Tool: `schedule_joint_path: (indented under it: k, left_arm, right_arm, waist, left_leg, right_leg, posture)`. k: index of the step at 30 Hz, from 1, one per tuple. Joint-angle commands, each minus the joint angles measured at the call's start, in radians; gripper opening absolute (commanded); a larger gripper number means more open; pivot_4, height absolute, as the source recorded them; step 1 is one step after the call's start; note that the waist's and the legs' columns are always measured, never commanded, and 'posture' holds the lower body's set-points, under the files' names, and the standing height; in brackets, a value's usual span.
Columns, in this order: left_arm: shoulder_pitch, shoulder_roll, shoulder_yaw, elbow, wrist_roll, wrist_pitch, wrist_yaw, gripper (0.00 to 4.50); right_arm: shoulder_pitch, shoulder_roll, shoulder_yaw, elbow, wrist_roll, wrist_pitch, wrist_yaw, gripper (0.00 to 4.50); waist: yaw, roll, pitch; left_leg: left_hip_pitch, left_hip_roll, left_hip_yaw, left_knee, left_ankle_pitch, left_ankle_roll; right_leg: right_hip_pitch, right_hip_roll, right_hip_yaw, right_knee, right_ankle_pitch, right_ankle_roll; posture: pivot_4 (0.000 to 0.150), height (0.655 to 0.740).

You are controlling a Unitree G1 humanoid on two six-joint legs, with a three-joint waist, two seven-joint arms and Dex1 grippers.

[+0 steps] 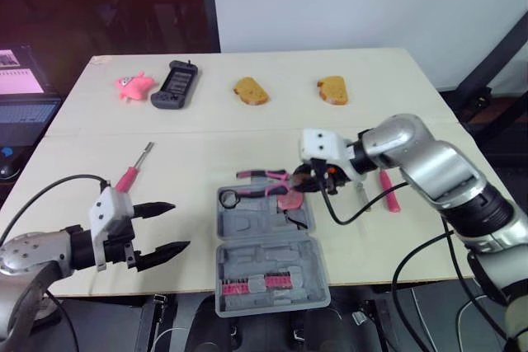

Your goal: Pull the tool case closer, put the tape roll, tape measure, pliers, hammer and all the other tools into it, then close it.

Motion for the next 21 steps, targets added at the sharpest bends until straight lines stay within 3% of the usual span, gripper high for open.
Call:
schedule_joint_path:
  k: [1,21]
  left_arm:
    - [0.040,-0.012,0.048,-0.028,0.006,-0.034,0.009,4.50]
    - [0.108,-0.012,0.071,-0.043,0.005,-0.049,0.017,4.50]
  right_arm:
    - [-0.052,0.052,0.035,-0.004,-0.042,0.040,-0.011,0.97]
    - [0.002,0.190,0.176,0.045,-0.166,0.066,-0.089,0.97]
  waist:
    - [-0.001,0.000,0.000]
    - [0.000,-0.001,0.000]
  left_leg:
    - [0.000,0.000,0.000,0.000,0.000,0.000]
    - [-0.001,0.000,0.000,0.001,0.000,0.000]
  right_leg:
    - [-0.001,0.000,0.000,0.000,0.000,0.000]
    - [-0.002,0.000,0.000,0.002,0.001,0.002]
  posture:
    - [0.150,0.7188]
    - [0.150,0.7188]
